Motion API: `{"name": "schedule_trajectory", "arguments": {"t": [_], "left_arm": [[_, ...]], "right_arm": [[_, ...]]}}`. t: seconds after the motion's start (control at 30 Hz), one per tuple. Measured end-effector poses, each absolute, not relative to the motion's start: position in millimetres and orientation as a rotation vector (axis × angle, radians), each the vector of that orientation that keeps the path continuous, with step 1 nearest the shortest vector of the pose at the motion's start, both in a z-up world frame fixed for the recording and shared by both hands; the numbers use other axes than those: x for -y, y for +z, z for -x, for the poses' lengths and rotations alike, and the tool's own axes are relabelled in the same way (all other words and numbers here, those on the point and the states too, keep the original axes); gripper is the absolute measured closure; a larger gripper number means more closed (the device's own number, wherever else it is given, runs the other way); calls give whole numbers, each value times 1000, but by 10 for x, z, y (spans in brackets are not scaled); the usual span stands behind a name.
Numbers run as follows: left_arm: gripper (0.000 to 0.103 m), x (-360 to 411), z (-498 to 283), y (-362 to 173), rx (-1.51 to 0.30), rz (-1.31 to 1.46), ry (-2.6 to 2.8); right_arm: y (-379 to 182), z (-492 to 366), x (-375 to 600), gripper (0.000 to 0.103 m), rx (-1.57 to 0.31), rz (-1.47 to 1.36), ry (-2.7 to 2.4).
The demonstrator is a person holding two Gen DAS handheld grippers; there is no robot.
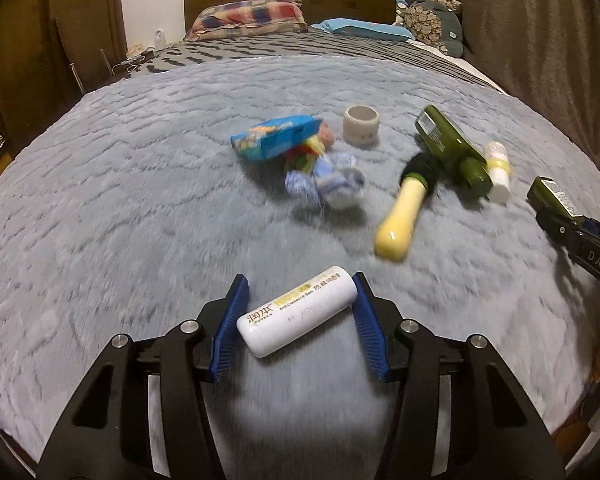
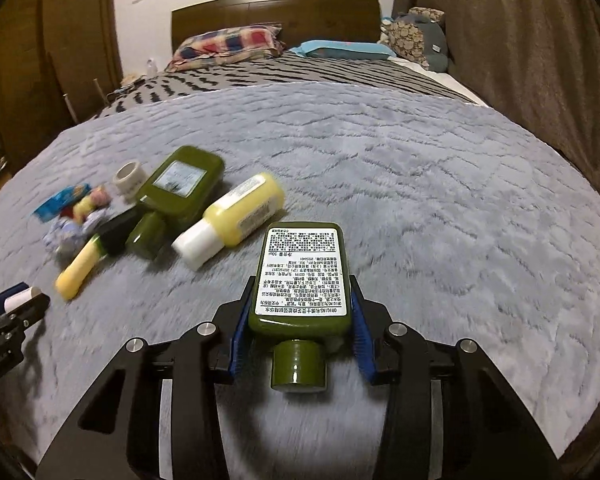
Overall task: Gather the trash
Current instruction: 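Grasp the white tube with the left tool while the right tool grasps a green bottle, then carry the white tube and green bottle down toward the bin with both tools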
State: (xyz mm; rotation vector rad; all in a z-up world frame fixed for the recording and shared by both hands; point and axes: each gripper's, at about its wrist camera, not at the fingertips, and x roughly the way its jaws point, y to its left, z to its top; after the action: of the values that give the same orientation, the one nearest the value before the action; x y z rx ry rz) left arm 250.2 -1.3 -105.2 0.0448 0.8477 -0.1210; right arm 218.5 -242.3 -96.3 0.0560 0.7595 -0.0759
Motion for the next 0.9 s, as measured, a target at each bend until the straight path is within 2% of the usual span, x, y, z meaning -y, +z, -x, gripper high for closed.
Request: {"name": "schedule_trajectory", "arguments": {"t": [0.27,0.63,0.9], "left_arm": [[53,-35,-1990,-913,-806,-26,-144],[53,-32,-1275,-534,-704,-52,-183],[53,7,-732,-554,-700,-68,-247]], "right_arm": [[-893,-1691,2132,60,-726,-8,18],[-508,-977,1867,60,-626,-15,127],[-537,-553,1748,60,-627,-4,172]]}}
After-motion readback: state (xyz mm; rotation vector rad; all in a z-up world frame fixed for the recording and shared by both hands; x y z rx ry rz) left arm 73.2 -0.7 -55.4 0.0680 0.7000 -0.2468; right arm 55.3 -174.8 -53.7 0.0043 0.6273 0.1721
